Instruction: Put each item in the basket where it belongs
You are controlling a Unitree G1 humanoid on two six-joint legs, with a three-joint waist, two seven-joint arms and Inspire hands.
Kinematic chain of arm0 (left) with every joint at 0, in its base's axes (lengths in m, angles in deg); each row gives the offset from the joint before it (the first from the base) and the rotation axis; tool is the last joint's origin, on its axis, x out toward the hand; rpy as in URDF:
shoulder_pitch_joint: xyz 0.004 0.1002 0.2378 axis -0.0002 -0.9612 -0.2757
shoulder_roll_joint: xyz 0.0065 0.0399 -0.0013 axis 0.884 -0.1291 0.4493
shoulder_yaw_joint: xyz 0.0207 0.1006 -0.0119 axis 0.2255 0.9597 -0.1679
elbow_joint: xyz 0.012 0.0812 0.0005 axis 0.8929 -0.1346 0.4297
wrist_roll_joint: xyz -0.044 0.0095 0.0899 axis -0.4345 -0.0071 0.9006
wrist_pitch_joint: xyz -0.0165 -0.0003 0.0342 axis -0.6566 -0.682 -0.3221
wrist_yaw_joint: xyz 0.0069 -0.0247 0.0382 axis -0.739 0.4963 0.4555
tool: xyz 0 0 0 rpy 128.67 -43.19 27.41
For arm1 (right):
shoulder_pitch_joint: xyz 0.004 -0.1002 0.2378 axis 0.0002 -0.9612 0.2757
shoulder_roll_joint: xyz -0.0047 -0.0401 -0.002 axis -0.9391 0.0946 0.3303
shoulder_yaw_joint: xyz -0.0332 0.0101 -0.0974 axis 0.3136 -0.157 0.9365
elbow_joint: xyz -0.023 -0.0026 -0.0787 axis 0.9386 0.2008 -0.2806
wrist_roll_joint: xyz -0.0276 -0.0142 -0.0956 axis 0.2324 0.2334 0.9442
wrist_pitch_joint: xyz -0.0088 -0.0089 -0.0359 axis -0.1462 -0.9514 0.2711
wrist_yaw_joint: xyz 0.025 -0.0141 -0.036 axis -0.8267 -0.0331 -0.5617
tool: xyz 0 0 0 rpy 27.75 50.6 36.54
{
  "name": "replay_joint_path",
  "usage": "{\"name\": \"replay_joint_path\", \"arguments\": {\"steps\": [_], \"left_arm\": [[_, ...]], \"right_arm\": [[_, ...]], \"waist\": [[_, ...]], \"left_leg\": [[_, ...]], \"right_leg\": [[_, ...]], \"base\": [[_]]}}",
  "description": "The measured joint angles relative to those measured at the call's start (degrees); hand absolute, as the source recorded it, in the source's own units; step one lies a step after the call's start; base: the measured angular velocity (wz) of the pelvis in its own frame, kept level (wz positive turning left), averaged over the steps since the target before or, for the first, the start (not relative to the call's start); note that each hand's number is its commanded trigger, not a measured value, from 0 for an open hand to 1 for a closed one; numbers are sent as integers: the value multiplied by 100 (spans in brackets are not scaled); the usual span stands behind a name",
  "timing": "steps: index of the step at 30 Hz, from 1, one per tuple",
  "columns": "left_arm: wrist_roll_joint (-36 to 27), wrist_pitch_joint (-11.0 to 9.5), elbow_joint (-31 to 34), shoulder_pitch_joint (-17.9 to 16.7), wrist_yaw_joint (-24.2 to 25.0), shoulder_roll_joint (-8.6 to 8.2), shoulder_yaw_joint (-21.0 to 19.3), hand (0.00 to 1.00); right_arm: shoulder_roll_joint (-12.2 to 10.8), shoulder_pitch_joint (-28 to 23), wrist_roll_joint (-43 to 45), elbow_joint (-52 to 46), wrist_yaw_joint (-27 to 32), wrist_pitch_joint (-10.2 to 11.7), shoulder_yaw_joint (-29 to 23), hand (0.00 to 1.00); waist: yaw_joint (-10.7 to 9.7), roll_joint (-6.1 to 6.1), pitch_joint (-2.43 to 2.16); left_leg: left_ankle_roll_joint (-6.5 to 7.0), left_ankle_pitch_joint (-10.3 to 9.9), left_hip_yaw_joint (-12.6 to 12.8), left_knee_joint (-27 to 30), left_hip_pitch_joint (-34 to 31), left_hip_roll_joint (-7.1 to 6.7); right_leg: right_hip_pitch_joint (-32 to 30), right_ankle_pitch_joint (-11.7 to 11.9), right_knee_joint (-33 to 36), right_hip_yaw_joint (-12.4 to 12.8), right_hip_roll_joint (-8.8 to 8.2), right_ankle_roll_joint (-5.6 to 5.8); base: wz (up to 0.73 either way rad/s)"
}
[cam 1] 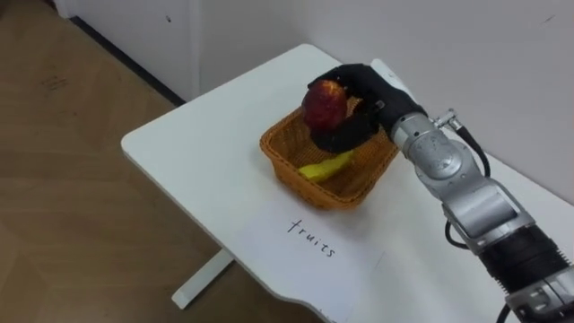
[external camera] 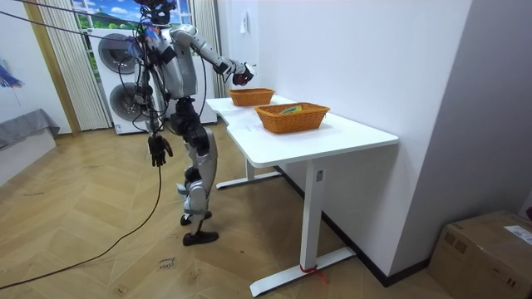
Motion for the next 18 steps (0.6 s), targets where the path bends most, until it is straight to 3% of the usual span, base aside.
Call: {"name": "replay_joint_path", "arguments": {"steps": [3, 4, 5, 6, 7, 18], "left_arm": [[1, 3, 32, 28, 6, -2, 32, 0], [1, 3, 57, 27, 14, -7, 36, 0], [0, 3, 74, 26, 33, -8, 41, 0], [0, 3, 78, 27, 38, -7, 42, 0], [0, 3, 78, 26, 40, -7, 43, 0], [-7, -43, -44, 40, 165, 6, 48, 0]], "right_arm": [[0, 0, 47, 88, -1, -3, -1, 100], [1, 0, 44, 144, -4, -4, -3, 93], [4, -1, 44, 189, -8, -5, -3, 62], [3, 0, 44, 208, -11, -5, -4, 22], [3, -1, 44, 238, -19, -5, -3, 0], [4, 0, 253, 204, -15, 40, -16, 0]], "waist": [[-17, 10, 7], [-32, 15, 11], [-47, 21, 15], [-60, 23, 17], [-91, 26, 19], [-278, 45, 32]], "left_leg": [[0, 0, -4, 9, -3, -10], [0, 0, -3, 12, 0, -18], [1, 1, -1, 16, 2, -25], [2, 1, -2, 17, 3, -27], [4, 2, -2, 18, 6, -34], [16, 3, 2, 14, 11, -55]], "right_leg": [[-1, 0, -1, 10, -7, 0], [1, 0, 0, 37, -10, 0], [3, 0, 3, 45, -14, 0], [3, 0, 5, 47, -16, 0], [5, 0, 10, 49, -22, 0], [-4, 3, 11, 69, -32, 4]], "base": [[0], [0], [0], [0], [0], [0]]}}
